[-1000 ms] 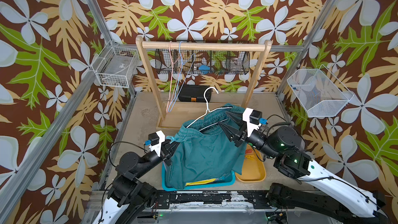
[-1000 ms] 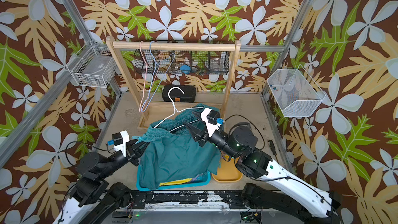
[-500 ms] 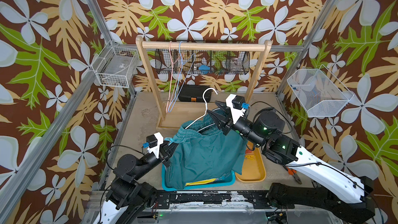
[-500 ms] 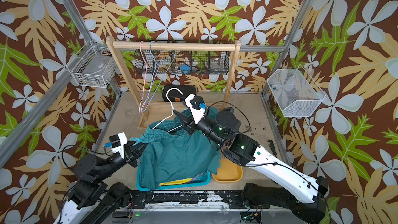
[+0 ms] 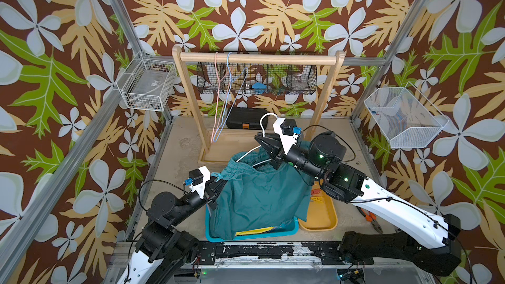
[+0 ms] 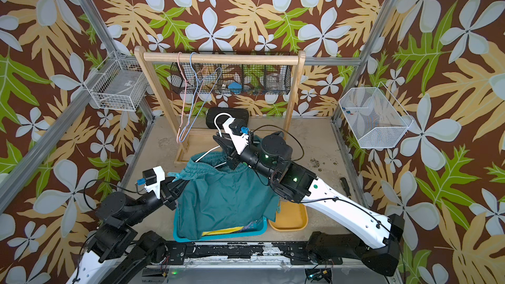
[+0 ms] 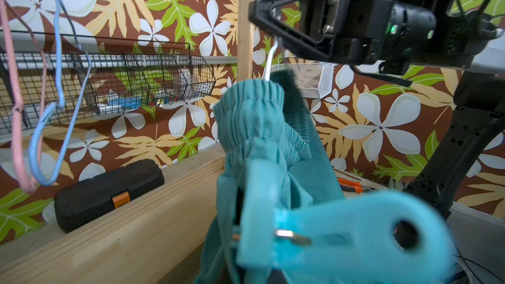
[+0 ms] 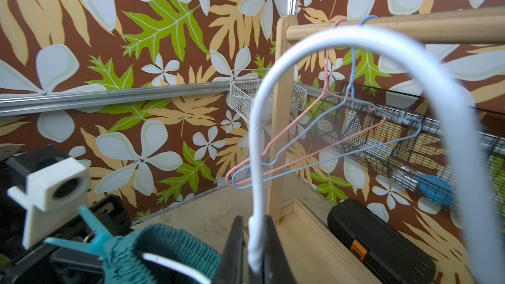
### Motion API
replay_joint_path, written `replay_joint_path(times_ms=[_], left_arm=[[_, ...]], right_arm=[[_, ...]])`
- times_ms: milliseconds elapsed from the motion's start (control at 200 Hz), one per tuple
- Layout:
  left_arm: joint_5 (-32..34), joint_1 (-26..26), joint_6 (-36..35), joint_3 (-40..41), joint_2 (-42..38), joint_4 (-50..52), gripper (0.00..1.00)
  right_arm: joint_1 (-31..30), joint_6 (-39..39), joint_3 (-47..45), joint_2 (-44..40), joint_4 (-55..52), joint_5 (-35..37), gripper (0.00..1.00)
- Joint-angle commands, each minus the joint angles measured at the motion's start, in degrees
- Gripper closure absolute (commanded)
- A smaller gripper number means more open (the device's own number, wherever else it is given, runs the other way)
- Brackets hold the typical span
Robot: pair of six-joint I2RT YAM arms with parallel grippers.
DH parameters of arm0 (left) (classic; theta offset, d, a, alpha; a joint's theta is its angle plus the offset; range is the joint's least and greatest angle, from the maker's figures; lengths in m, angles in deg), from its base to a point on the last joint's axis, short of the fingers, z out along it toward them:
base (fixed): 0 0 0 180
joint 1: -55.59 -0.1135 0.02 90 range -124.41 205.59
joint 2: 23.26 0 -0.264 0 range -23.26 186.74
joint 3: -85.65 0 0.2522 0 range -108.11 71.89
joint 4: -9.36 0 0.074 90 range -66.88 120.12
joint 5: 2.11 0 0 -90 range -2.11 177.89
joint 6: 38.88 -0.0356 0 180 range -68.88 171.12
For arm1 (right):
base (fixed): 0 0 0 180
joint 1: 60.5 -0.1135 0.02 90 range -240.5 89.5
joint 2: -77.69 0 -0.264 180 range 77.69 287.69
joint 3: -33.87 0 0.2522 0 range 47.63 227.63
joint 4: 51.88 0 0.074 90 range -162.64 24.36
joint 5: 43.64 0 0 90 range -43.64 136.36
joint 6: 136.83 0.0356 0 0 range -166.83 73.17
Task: Remove the clothespins securing shorts to the hanger
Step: Remove the clothespin from the hanger.
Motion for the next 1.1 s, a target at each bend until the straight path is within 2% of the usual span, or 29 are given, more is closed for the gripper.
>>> replay_joint_path(times_ms=[0,55,85,100,115,220,355,435,555,786,921,1096], left_arm=[[-2.07,0.16,-0.63,-0.23,-0.41,-2.65,0.8],[-3.16,0.16,-0.72,-0.32,-1.09,-2.74,0.4],[-4.01,0.11,-0.87,-0.21,-1.59,-3.01,0.14],[-4.52,0.15,-0.89,-0.19,-1.83,-3.14,0.04],[-5.05,0.16,-0.9,-0.07,-2.19,-3.26,0.01],[-7.35,0.16,0.41,0.68,-4.49,-5.4,0.0],[-6.89,0.12,2.2,1.0,-6.61,-7.67,0.0],[-5.67,0.16,1.29,0.23,-6.69,-6.47,0.0],[-4.41,0.16,0.14,-1.7,-5.79,-3.97,0.0],[-6.57,0.16,-2.98,-2.95,-5.59,-4.3,0.0],[-2.54,0.11,-5.41,-5.92,-3.57,-1.4,0.02],[-1.11,0.15,-7.58,-8.81,-4.43,-0.12,0.07]], right_arm=[[-0.08,0.62,-0.57,0.02,2.48,0.06,1.0],[-0.07,0.5,-1.91,-0.76,3.29,-0.21,1.0],[-0.05,0.45,-2.61,-1.29,3.78,-0.29,1.0],[-0.08,0.46,-3.03,-1.55,3.91,-0.41,1.0],[-0.09,0.46,-3.41,-1.88,4.07,-0.36,1.0],[0.0,0.07,-5.53,-3.77,4.67,-1.88,1.0],[0.3,-0.51,-9.3,-6.88,6.72,-5.58,1.0],[1.61,0.19,-11.89,-9.1,8.48,-8.92,1.0],[5.89,3.0,-15.65,-12.33,11.94,-17.81,1.0],[7.3,2.65,-16.5,-13.56,11.15,-21.95,1.0],[7.35,3.17,-17.08,-13.41,12.3,-26.46,1.0],[7.38,0.55,-18.63,-14.99,10.74,-29.12,1.0]])
